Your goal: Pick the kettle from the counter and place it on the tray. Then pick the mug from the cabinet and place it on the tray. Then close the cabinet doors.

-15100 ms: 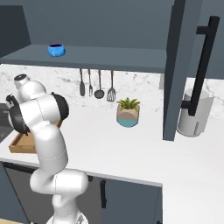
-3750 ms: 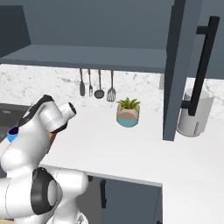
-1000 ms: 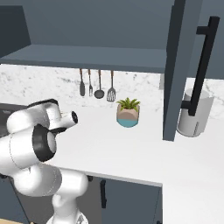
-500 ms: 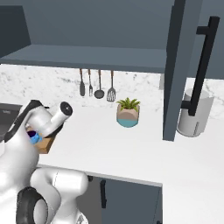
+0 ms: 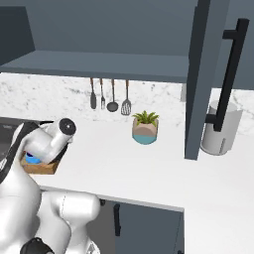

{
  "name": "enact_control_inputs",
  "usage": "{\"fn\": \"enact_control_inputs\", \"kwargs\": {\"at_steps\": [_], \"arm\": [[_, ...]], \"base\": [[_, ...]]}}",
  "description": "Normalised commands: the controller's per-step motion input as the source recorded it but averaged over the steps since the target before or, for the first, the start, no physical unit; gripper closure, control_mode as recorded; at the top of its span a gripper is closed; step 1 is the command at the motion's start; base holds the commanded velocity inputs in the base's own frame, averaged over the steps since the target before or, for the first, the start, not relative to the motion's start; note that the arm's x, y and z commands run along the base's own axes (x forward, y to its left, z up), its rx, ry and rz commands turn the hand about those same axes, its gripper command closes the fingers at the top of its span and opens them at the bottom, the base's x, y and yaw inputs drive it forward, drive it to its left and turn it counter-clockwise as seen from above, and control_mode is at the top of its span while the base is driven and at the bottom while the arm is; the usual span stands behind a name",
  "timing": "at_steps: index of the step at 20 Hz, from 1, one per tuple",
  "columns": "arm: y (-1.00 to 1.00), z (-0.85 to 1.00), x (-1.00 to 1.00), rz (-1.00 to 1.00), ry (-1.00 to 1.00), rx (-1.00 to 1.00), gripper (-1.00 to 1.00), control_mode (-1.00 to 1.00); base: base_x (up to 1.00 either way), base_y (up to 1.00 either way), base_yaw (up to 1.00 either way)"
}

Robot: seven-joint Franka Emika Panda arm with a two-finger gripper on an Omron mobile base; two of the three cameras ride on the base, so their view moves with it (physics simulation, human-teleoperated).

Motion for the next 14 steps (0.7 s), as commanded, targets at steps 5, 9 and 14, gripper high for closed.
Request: {"fn": "enact_control_inputs", "kwargs": {"at_steps": [5,9,14], "arm": [[-0.72,0.52,-0.25,-0.69,0.28,0.18,-1.0,-1.0],[-0.95,0.46,-0.06,-0.68,0.28,0.32,-1.0,-1.0],[-1.0,0.24,0.01,-0.51,0.17,0.25,-1.0,-1.0]], "base": [[0.0,0.0,0.0],[0.0,0.0,0.0],[0.0,0.0,0.0]]}}
